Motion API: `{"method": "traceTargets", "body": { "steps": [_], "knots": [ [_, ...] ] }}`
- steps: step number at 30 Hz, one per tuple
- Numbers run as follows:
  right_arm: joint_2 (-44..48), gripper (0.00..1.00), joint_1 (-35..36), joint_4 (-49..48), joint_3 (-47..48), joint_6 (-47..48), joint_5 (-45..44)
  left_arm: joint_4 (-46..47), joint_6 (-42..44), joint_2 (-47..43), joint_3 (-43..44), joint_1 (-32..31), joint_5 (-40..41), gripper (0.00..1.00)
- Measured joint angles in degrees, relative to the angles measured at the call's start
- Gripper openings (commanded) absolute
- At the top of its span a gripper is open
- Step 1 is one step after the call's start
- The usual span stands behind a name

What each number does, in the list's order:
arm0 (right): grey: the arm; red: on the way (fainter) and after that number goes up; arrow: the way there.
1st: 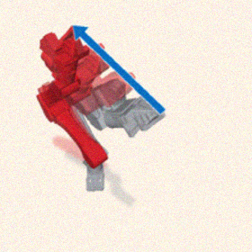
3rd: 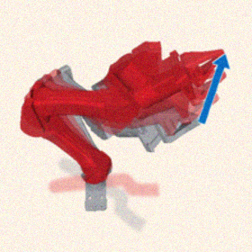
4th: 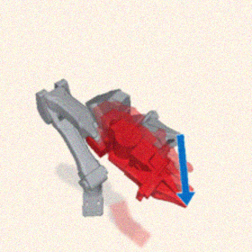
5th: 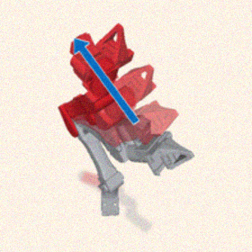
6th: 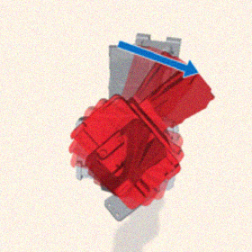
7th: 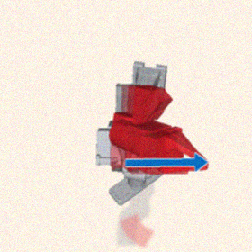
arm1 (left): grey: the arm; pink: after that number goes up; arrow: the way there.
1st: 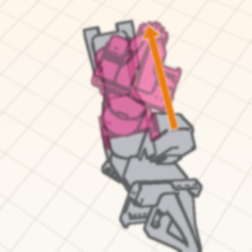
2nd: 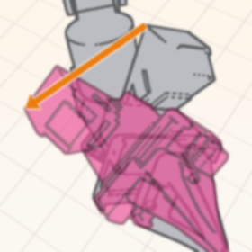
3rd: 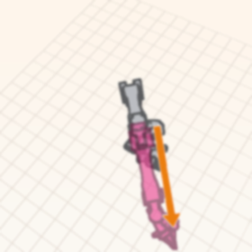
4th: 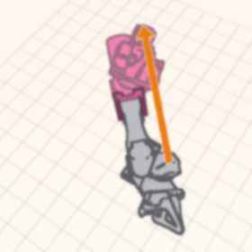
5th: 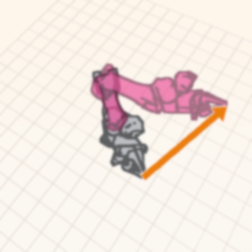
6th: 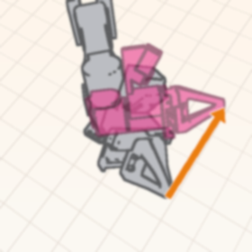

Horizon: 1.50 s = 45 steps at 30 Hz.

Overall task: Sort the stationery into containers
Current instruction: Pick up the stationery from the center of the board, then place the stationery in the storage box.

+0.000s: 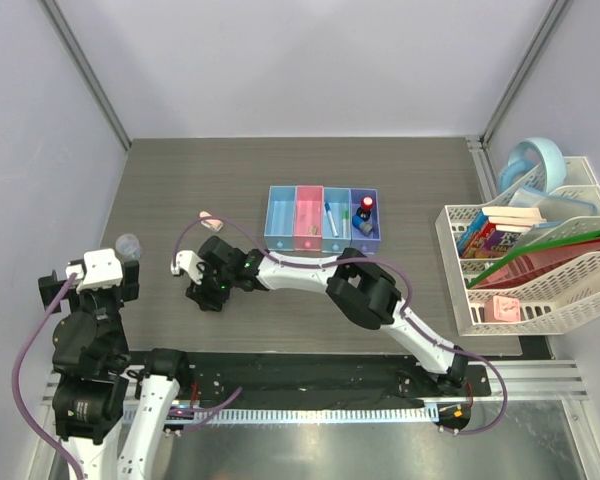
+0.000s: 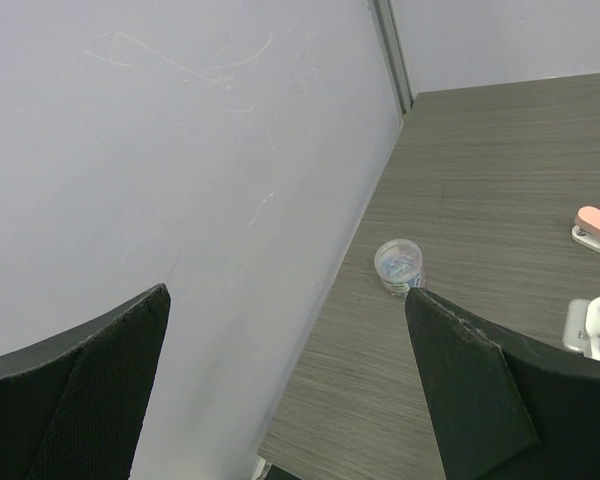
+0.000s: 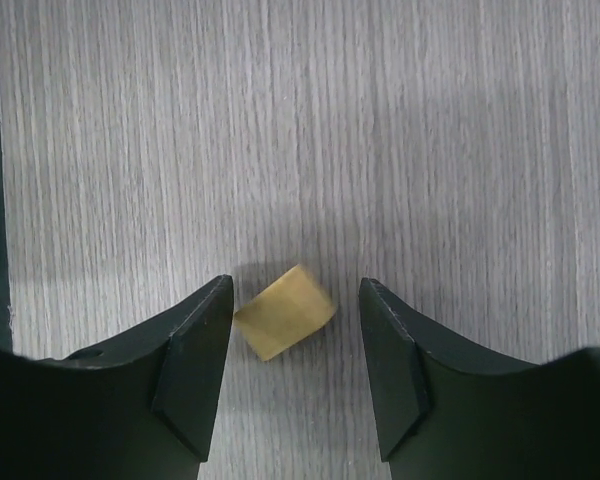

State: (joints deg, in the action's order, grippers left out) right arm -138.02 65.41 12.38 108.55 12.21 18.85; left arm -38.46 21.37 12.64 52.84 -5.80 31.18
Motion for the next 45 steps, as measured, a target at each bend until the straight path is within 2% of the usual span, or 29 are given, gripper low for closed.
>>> {"method": "traceTargets", "body": {
  "steps": [3,4,6,7,12,18,24,29,38,45],
  "knots": [
    [0.9,0.49,0.5,-0.4,-1.5,0.3,-1.1,0.0,0.0,0.0,0.1,0.0,-0.4,1.0],
    [1.1,0.38,0.7,-0.5,-1.9,0.5,-1.6,0.0,0.0,0.0,0.1,0.0,-0.5,1.0],
    [1.4,0.28,0.9,-0.4,-2.4,0.7,-2.5,0.0,0.0,0.0,0.1,0.0,-0.8,1.0],
    [1.5,0.2,0.9,-0.5,-2.5,0.9,-2.6,0.0,0.0,0.0,0.1,0.0,-0.8,1.0],
    [2.0,0.09,0.9,-0.3,-2.6,0.9,-3.6,0.1,-0.2,0.0,0.1,0.0,-1.4,1.0],
    [2.9,0.09,1.4,-0.1,-3.4,1.9,-6.6,1.5,-0.2,0.0,-1.1,0.0,-1.8,1.0],
    [6.7,0.12,-0.3,5.8,-5.6,3.7,-11.1,3.3,-0.1,1.1,-5.2,0.0,-1.1,1.0],
    [12.8,0.12,-6.4,9.8,-6.4,4.8,-14.1,6.0,-0.4,7.2,-7.2,0.0,0.8,1.0],
    [24.9,0.12,-19.4,10.8,-7.0,5.7,-17.5,9.1,-2.1,16.5,-8.1,0.0,0.9,1.0],
    [28.2,0.12,-27.7,10.6,-10.9,5.7,-19.6,9.5,-3.5,27.6,-7.8,0.0,0.3,1.0]
  ]
}}
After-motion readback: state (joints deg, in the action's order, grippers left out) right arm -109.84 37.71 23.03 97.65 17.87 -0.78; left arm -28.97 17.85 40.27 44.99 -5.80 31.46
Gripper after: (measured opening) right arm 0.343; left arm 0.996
